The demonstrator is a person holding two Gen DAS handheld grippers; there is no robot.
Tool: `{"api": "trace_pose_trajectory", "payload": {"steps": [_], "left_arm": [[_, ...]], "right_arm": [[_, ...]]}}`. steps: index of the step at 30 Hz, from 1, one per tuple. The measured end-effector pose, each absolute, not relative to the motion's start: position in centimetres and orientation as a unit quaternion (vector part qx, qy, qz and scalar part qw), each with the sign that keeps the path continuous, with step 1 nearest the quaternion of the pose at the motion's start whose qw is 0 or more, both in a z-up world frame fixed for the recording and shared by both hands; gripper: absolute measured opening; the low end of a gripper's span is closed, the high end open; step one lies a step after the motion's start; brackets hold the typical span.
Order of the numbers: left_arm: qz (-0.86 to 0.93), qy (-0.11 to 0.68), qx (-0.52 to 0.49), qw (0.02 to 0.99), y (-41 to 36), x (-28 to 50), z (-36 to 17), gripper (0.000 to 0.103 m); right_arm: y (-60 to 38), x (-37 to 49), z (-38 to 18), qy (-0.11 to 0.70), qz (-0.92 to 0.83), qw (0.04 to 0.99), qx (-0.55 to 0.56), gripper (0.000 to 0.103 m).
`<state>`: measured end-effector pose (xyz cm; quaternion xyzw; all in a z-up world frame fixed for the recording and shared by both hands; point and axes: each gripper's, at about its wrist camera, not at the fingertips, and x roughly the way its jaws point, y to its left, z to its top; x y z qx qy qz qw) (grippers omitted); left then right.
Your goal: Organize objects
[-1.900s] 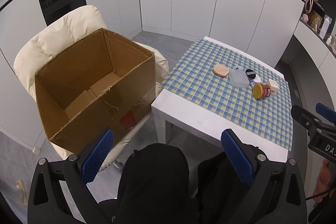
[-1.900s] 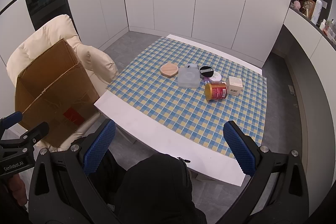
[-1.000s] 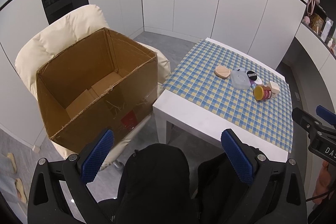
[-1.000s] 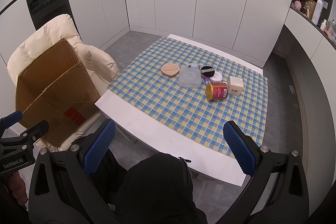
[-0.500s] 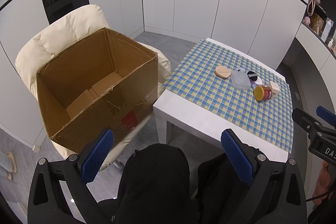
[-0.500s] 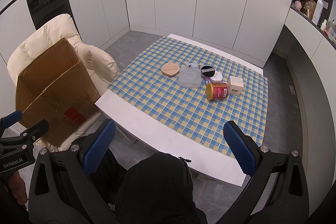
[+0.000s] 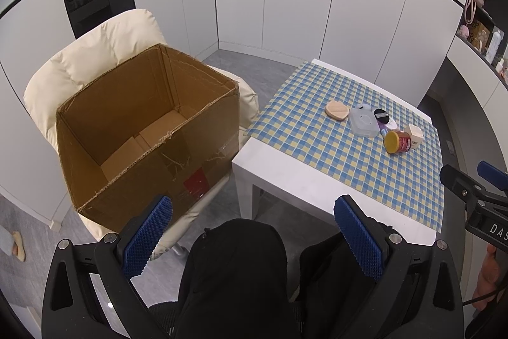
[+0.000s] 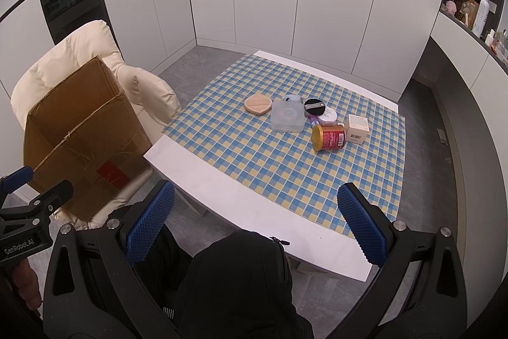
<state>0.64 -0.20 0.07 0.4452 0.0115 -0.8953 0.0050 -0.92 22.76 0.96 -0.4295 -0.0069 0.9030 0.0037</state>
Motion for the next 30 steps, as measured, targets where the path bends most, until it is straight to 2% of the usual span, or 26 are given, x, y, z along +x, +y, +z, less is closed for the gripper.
{"api": "trace_pose_trajectory", "payload": {"steps": [30], "left_arm": [[-0.894, 0.013, 0.448, 0.010, -0.24, 0.53, -0.01, 0.102]], "right_arm": [[22.49, -0.72, 0.57, -0.005, 0.901, 0.003, -0.433, 0.103]]}}
